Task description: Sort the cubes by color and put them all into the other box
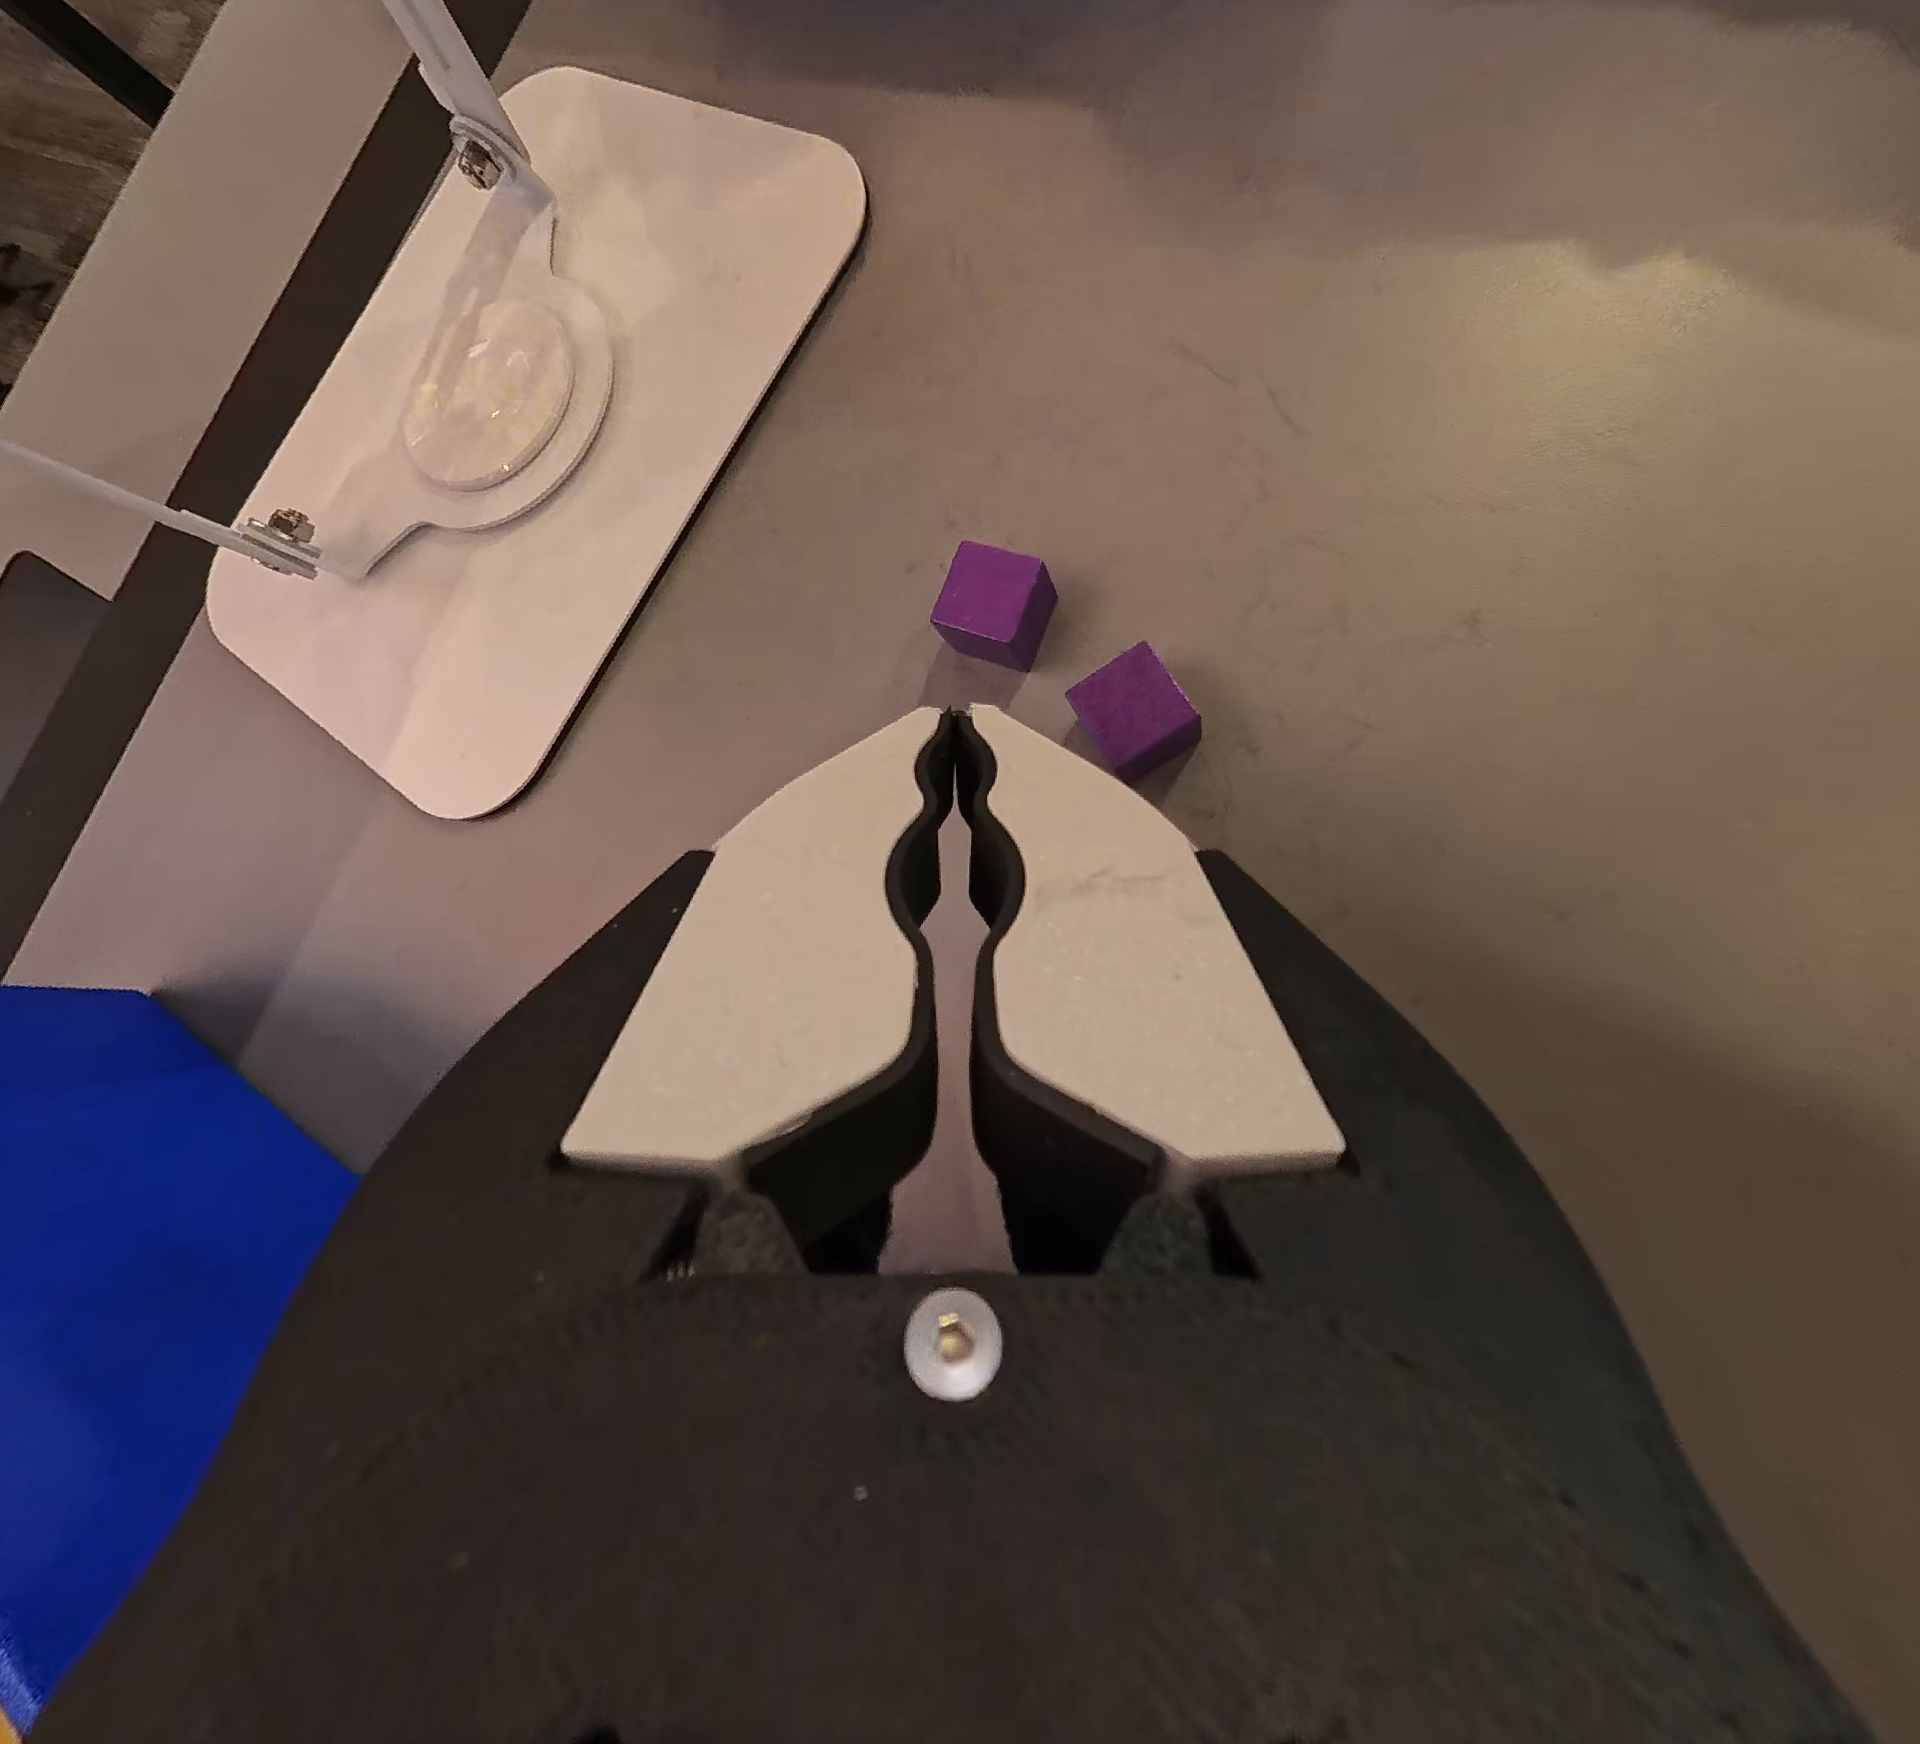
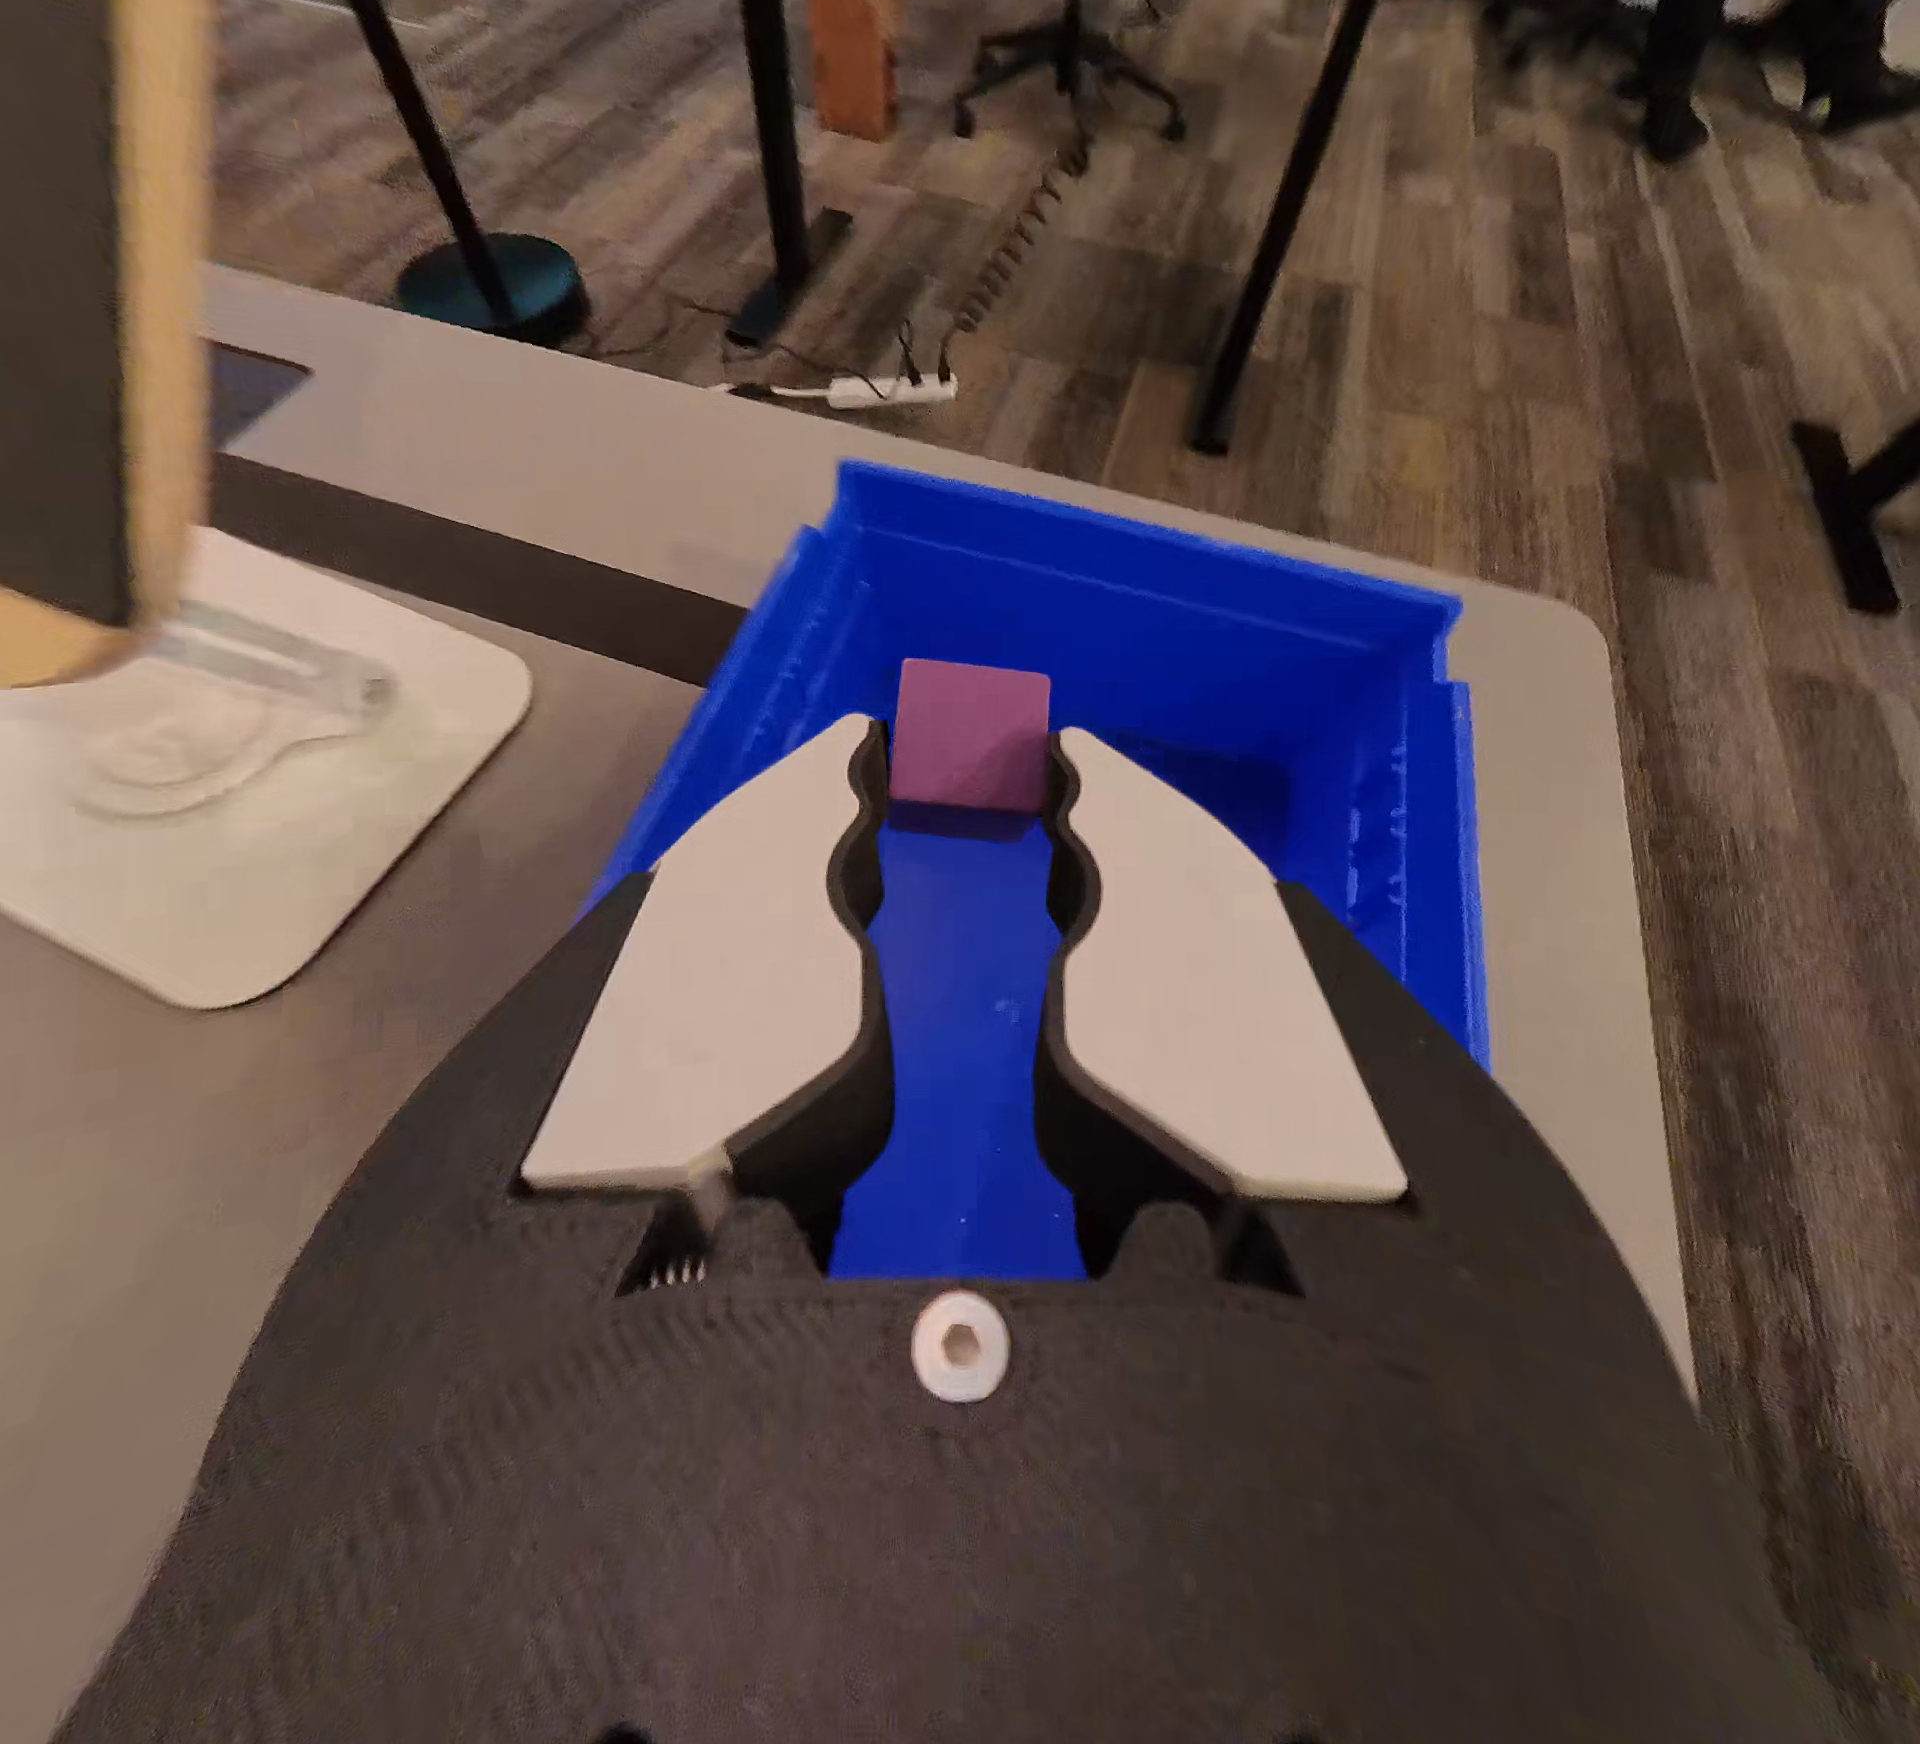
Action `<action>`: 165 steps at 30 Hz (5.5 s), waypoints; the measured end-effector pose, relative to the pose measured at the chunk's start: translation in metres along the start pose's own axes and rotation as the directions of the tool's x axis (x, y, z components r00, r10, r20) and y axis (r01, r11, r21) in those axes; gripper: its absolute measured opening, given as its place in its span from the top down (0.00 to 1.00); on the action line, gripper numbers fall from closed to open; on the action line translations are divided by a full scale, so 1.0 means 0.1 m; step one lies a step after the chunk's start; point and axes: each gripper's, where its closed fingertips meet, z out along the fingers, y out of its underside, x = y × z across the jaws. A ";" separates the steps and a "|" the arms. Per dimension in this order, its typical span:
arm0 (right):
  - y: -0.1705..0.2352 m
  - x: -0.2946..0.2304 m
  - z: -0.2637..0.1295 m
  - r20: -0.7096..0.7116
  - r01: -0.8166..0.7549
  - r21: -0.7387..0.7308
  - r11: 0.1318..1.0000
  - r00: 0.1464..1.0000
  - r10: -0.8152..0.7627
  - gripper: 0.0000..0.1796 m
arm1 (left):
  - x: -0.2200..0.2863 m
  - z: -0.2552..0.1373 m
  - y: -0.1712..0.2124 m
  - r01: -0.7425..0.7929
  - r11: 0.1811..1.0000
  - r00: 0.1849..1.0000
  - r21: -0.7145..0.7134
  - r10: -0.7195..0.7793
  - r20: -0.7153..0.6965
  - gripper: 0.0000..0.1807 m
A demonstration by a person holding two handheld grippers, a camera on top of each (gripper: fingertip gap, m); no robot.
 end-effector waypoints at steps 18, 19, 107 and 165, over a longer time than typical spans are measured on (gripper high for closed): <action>0.90 0.59 1.05 -0.194 -0.142 -0.305 0.942 0.977 0.084 0.84 | 0.05 0.03 0.01 -0.009 1.000 1.000 -0.006 0.009 -0.027 1.00; 0.94 0.59 1.08 -0.192 -0.144 -0.319 0.937 0.978 0.085 0.84 | 0.06 0.03 0.00 -0.008 1.000 1.000 -0.006 0.008 -0.029 1.00; 1.42 -3.67 -0.16 0.786 0.568 0.158 0.808 0.422 -0.451 0.75 | 0.23 -0.16 -0.33 -0.069 0.992 0.995 0.103 0.062 0.075 1.00; 1.21 -2.44 -0.15 0.122 0.212 0.068 0.975 0.968 -0.219 0.39 | -0.61 -0.08 -0.06 0.269 0.912 0.869 0.310 -0.369 0.331 0.50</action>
